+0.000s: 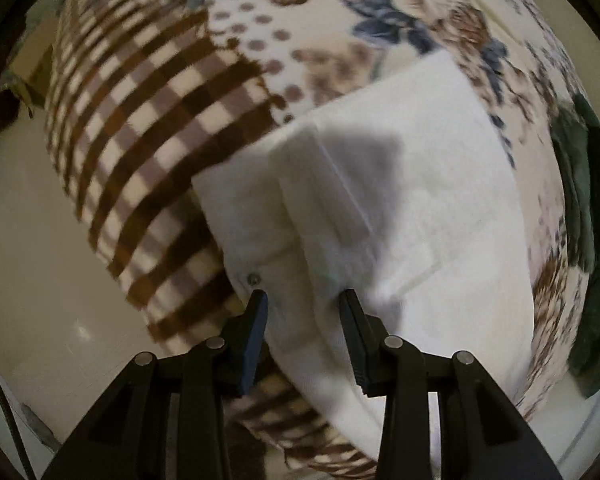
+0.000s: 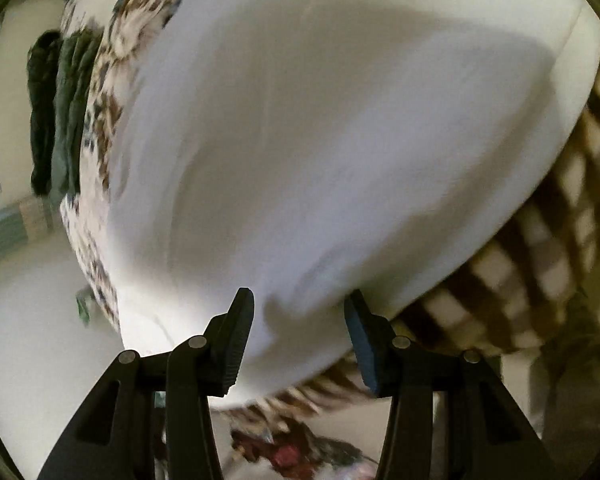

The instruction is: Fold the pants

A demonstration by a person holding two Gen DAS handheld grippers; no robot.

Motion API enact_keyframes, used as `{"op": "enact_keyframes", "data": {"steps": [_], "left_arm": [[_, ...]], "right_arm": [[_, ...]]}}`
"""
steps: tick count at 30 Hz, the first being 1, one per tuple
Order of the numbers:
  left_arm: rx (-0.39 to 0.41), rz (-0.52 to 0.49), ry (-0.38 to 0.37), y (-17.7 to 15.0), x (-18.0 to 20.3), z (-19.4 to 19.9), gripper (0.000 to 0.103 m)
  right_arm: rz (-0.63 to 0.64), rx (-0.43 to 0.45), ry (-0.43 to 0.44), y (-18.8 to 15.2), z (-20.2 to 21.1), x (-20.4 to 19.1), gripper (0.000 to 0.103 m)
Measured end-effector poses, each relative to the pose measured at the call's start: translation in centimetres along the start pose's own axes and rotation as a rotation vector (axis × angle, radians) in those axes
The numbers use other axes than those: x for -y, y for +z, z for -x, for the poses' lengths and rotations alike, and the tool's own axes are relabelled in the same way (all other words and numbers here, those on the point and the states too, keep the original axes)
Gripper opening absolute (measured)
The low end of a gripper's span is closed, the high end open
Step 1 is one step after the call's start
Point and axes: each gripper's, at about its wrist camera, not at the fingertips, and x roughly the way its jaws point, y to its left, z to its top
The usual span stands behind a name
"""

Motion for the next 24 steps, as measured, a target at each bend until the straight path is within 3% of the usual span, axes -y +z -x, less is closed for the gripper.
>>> {"op": "enact_keyframes", "data": {"steps": [1, 3, 4, 5, 6, 11, 16, 19, 24], "left_arm": [[-0.006, 0.01, -0.008, 0.4, -0.1, -0.4, 0.035], [-0.004, 0.011, -0.021, 0.8, 0.0, -0.9, 0.034], [0.023, 0.002, -0.024, 0.9, 0.2, -0.8, 0.029], [0.063, -0.032, -0.034, 0.7, 0.6, -0.4, 0.015], [0.078, -0.069, -0.043, 0.6, 1.2, -0.2, 0.01], [0.158, -0.098, -0.082, -0.6, 1.3, 2.4, 0.008], [0.185, -0.107, -0.123, -1.4, 0.1, 5.3, 0.008], [0.165, -0.114, -0.094, -1.2, -1.3, 4.3, 0.009], [0.093, -0.103, -0.045, -0.7, -3.3, 0.4, 0.01]], "right_arm": [[-0.005, 0.031, -0.013, -0.4, -0.1, 0.0, 0.047], [-0.001, 0.066, -0.059, -0.6, -0.2, -0.2, 0.026], [0.015, 0.088, -0.079, -1.0, 0.1, -0.4, 0.024], [0.03, 0.102, -0.087, -1.4, 0.5, -0.5, 0.021], [0.043, 0.111, -0.095, -1.5, 0.9, -0.6, 0.018], [0.148, 0.151, -0.125, -2.9, 3.2, -2.6, 0.015], [0.2, 0.152, -0.121, -4.5, 6.0, -3.2, 0.014], [0.235, 0.138, -0.143, -5.0, 6.3, -2.6, 0.014], [0.239, 0.08, -0.209, -4.3, 3.3, -1.1, 0.014]]}}
